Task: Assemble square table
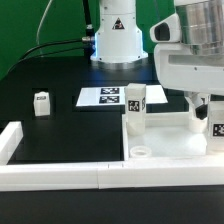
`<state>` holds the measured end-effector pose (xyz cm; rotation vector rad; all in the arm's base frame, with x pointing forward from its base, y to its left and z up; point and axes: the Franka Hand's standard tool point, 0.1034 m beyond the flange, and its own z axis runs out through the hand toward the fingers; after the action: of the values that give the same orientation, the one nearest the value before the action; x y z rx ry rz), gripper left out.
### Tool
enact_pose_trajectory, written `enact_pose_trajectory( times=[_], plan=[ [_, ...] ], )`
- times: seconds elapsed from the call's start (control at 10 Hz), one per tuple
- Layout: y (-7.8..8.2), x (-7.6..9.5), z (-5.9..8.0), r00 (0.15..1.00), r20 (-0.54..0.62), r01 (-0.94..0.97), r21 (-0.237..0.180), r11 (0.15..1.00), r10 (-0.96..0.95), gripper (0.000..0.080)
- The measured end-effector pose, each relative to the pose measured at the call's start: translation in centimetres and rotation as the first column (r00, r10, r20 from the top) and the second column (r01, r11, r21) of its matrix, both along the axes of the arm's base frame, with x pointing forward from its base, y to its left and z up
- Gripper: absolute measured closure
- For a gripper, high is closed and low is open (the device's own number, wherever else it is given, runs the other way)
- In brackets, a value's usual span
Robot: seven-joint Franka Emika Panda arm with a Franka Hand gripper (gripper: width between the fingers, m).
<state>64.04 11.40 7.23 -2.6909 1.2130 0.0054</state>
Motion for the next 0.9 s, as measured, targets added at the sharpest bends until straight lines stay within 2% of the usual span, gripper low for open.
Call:
enact_pose_trajectory(
  times=[0.1,0.2,0.3,0.4,0.5,0.6,0.7,0.8,0.9],
  plan=[
    [-0.1,0.01,-0.03,0.998,0.01,-0.059,-0.005,0.998,0.059,0.0151],
    [-0.25,0.01,0.02,0.975,0.023,-0.218,-0.028,0.975,0.219,0.0151],
    [-0.44,0.27,0.27,0.887,0.032,-0.458,-0.062,0.887,0.46,0.015],
    [-0.46,0.25,0.25,0.843,0.028,-0.535,-0.073,0.842,0.538,0.015],
    [-0.5,0.31,0.24,0.877,0.025,-0.477,-0.068,0.876,0.48,0.0156],
    [-0.51,0.31,0.24,0.884,0.024,-0.464,-0.067,0.883,0.467,0.0328],
    [-0.54,0.31,0.24,0.883,0.023,-0.467,-0.068,0.882,0.469,0.0328],
    [-0.52,0.31,0.24,0.889,0.022,-0.455,-0.067,0.888,0.457,0.0498],
    [-0.66,0.32,0.22,0.934,0.009,-0.355,-0.057,0.933,0.356,0.0498]
  ],
)
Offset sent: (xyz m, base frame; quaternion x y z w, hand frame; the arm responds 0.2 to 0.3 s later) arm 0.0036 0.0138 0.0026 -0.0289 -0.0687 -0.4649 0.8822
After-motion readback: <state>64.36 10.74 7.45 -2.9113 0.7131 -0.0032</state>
